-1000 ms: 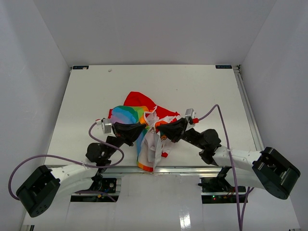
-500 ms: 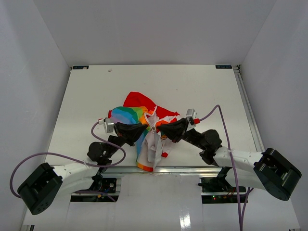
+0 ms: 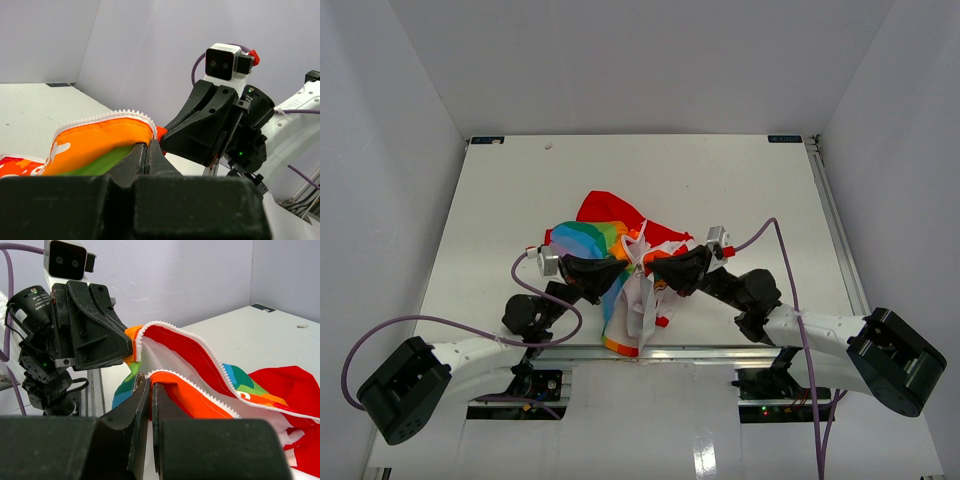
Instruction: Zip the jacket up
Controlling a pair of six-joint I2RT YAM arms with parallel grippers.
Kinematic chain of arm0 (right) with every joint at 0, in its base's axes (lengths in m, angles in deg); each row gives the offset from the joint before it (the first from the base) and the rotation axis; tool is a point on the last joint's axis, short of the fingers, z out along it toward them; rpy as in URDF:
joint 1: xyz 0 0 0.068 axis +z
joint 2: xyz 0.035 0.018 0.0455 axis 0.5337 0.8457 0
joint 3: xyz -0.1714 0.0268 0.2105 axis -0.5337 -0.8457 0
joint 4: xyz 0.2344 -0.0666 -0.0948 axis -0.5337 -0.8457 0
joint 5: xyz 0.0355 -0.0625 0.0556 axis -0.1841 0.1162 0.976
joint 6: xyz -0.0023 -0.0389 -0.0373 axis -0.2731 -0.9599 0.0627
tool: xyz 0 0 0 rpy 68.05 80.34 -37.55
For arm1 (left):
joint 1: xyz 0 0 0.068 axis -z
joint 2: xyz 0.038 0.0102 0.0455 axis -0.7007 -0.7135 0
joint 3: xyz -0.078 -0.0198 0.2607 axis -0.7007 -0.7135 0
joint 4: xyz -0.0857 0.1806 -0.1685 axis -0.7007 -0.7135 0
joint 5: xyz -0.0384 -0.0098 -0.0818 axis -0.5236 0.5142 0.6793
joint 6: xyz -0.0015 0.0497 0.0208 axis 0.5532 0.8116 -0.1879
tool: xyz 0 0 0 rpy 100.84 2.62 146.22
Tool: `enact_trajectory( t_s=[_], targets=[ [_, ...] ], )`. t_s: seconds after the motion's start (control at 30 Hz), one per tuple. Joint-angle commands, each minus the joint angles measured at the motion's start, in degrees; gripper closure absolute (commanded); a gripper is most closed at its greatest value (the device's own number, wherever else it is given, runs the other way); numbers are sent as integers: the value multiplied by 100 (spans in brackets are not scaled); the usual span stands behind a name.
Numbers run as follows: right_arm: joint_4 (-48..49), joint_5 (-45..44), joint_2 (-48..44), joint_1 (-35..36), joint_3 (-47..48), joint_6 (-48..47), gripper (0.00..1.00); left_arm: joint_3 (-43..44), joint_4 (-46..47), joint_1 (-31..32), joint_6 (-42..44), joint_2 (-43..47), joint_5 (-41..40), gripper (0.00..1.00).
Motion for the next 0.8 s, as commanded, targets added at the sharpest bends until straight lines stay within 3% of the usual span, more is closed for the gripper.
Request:
enact_trajectory(
  t_s=[0.0,0.77],
  targets=[
    [3450,-65,-44,38,90,-18,92,20,1622,31,-29,-18,106,100],
    [3450,-65,-162,34,78,8,92,-73,1687,31,-3,-18,150,100]
  ],
)
